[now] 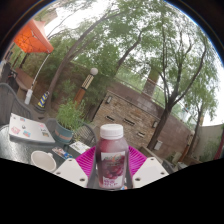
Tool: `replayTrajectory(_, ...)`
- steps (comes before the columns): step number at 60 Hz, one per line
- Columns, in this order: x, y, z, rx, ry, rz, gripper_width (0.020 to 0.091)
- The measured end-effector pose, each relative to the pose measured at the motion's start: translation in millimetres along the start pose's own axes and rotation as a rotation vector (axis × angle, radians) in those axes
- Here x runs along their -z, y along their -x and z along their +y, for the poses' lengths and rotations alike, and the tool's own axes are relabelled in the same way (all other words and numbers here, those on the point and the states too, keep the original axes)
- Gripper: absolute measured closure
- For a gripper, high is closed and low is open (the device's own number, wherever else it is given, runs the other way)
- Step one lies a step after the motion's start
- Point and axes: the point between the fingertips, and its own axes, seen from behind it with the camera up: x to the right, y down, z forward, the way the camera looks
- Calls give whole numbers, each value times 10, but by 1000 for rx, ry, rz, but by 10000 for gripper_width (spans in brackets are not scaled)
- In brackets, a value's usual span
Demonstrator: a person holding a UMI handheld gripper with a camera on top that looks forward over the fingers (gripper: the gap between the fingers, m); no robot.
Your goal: Pour water
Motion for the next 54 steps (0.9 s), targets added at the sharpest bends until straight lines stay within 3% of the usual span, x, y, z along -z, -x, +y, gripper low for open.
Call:
replayTrajectory(6,64,176,628,-535,109,-73,656)
replayTrajectory(15,98,328,1285,-606,158,-70,655)
replayTrajectory(26,93,581,1508,-601,188,-133,653)
replayTrajectory(31,58,572,1451,-539,146,-140,650)
replayTrajectory(39,63,564,1441,-549,148,-134,642)
replayTrajectory(46,100,569,1425,-555,164,-152,531)
replayTrajectory(48,128,590,1512,-545,197,-161,447)
replayTrajectory(51,221,610,1548,-543,237,-173,261)
replayTrajectory(54,336,566,1520,-551,247,-164,270)
